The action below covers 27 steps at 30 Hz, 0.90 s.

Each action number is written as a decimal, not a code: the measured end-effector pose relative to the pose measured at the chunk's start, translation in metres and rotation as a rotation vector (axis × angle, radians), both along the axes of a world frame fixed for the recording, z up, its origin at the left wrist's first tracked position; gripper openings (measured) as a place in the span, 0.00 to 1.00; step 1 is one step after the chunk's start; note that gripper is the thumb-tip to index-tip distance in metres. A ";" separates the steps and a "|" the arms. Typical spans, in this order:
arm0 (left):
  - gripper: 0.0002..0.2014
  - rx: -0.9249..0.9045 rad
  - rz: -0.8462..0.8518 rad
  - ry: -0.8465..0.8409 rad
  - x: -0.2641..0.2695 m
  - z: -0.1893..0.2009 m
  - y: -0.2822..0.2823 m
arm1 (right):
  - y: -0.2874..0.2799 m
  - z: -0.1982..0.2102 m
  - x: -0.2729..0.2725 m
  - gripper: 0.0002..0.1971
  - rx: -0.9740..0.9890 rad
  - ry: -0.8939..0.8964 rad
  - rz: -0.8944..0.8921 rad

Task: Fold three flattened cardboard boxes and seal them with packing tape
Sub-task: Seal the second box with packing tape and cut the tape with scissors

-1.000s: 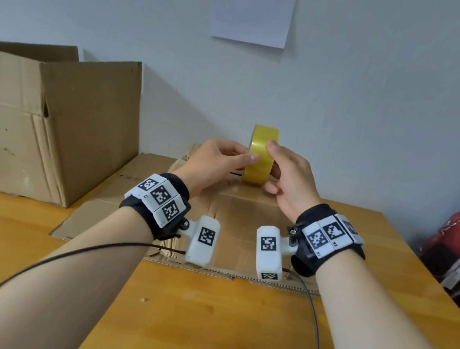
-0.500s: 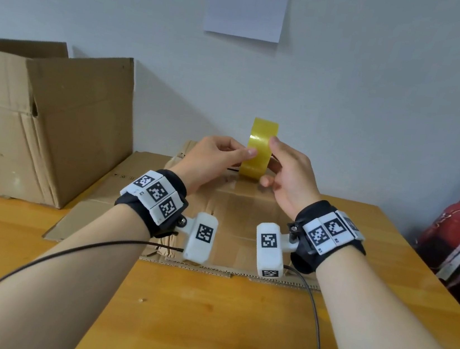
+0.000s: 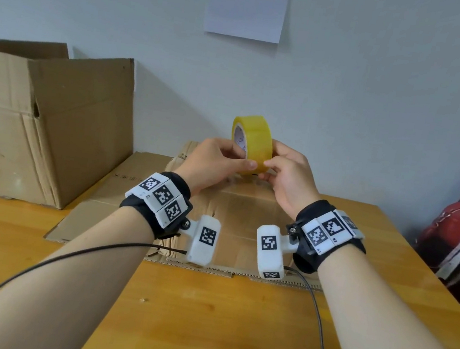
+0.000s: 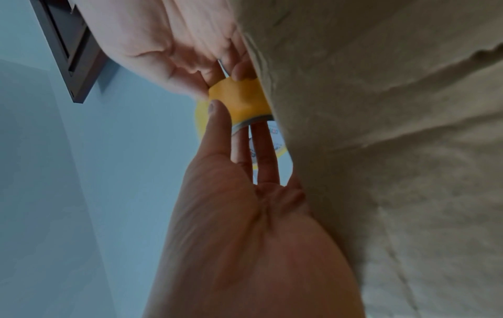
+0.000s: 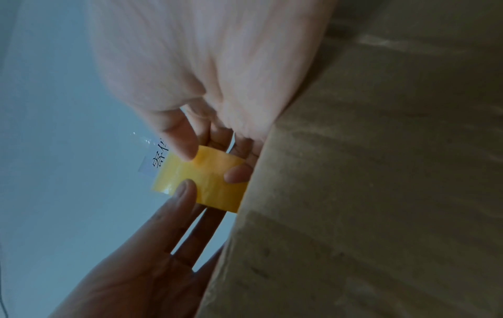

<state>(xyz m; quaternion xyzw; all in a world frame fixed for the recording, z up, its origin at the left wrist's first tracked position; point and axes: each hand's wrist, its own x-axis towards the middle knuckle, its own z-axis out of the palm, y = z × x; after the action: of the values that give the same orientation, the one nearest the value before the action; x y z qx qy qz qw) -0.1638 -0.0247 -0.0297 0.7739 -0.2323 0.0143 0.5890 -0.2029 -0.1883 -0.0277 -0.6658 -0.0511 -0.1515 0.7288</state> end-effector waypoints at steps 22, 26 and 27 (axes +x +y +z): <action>0.12 0.058 0.046 -0.039 -0.009 0.002 -0.001 | 0.000 -0.002 0.005 0.15 0.132 0.088 -0.074; 0.13 0.060 0.022 -0.018 -0.010 0.002 -0.002 | -0.001 -0.004 0.010 0.15 0.106 0.135 -0.149; 0.13 0.066 0.023 -0.020 -0.010 0.002 -0.003 | -0.001 -0.005 0.012 0.18 0.107 0.149 -0.165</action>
<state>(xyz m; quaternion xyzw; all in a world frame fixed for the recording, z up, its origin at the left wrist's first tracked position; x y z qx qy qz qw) -0.1735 -0.0275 -0.0281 0.7954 -0.2297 0.0213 0.5605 -0.1912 -0.1889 -0.0325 -0.6374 0.0661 -0.1636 0.7501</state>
